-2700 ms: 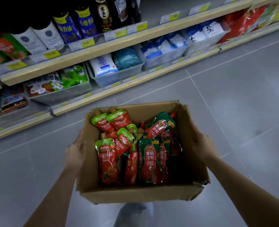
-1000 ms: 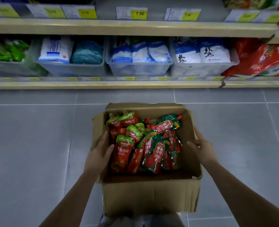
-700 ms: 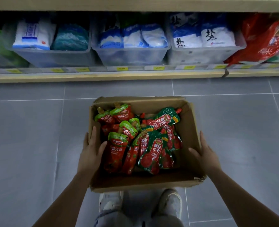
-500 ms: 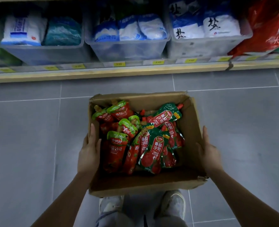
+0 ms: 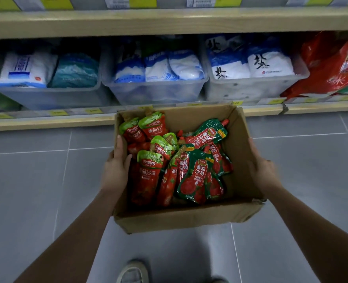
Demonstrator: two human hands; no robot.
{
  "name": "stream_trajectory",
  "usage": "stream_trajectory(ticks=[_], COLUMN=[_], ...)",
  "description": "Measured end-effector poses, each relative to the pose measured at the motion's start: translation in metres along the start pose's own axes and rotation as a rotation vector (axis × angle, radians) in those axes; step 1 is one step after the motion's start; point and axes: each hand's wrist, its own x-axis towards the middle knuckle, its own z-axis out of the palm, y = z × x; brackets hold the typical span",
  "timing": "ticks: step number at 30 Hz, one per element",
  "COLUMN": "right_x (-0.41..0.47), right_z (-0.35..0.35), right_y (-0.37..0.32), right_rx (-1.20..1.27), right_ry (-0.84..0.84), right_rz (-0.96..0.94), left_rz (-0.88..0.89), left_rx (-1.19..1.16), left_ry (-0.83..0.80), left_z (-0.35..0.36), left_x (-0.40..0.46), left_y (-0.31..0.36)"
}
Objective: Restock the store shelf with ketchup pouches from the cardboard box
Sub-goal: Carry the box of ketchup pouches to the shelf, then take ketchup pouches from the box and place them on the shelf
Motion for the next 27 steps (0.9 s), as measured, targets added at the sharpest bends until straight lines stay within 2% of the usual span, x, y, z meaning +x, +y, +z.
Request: stream_trajectory(ticks=[3,5,7,9,11,13,15,19,27], right_x=[0.001,0.002,0.005,0.012,0.019,0.028,0.036,0.038,-0.001], right_z=[-0.002,-0.006,-0.010,-0.009,0.002,0.020,0.035,0.047,0.018], right_y=[-0.001,-0.010,-0.023,-0.032,-0.040,-0.045,-0.050,-0.055,-0.062], right_rx=[0.045,0.101,0.106,0.139,0.236,0.283,0.339,0.505,0.423], right_ry=[-0.030,0.032,0.123,0.151,0.122,0.121,0.096,0.012,-0.065], right_rz=[-0.054,-0.118,-0.217,-0.309,-0.330,-0.360,-0.339,-0.179,-0.060], left_rz=[-0.028,0.012,0.148,0.366,0.551,0.637,0.642,0.677,0.576], left_rx=[0.004,0.006,0.075,0.143,0.181,0.185,0.132,0.114,0.057], left_ry=[-0.027,0.016,0.103,0.182,0.171,0.098,0.063,0.095,-0.035], left_z=[-0.002,-0.007,-0.012,-0.007,0.007,0.027,0.045,0.054,0.008], left_x=[0.000,0.001,0.005,0.013,0.025,0.039,0.046,0.045,0.030], left_y=[0.001,0.004,0.013,0.028,0.043,0.055,0.062,0.056,0.053])
